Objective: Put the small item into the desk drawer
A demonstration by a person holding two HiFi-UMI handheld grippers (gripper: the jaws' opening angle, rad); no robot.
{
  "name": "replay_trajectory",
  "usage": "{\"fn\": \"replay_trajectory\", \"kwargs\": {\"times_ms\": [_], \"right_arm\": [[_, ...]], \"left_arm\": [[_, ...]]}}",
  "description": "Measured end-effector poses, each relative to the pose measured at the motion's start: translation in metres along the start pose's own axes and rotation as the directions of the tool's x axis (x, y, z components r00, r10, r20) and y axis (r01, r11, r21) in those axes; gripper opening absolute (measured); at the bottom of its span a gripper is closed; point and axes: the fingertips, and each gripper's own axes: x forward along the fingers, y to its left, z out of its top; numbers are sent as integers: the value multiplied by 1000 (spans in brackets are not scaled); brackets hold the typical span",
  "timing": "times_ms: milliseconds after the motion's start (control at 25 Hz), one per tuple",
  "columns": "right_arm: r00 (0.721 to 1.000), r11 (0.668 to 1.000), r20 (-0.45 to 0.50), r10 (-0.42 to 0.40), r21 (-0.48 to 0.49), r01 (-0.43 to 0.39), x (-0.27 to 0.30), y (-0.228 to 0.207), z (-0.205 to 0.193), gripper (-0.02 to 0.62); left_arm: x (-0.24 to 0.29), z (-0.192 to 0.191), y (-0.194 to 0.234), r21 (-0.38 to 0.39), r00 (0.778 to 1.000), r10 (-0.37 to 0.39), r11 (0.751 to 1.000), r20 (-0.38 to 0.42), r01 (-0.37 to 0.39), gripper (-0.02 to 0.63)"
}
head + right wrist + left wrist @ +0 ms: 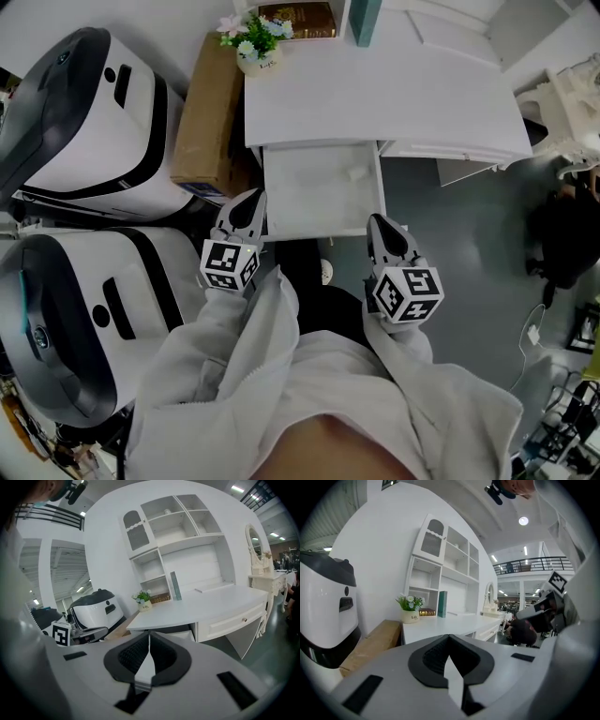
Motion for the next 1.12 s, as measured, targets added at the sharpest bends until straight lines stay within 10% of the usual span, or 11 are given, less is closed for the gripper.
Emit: {"fn": "replay_trajectory", "kwargs": {"times_ms": [1120], "right_arm": [[972, 992, 236, 3, -124, 27, -33, 9, 74, 32]], "left_arm": [[-20, 94, -76, 40, 987, -148, 989, 68, 145, 14]]}}
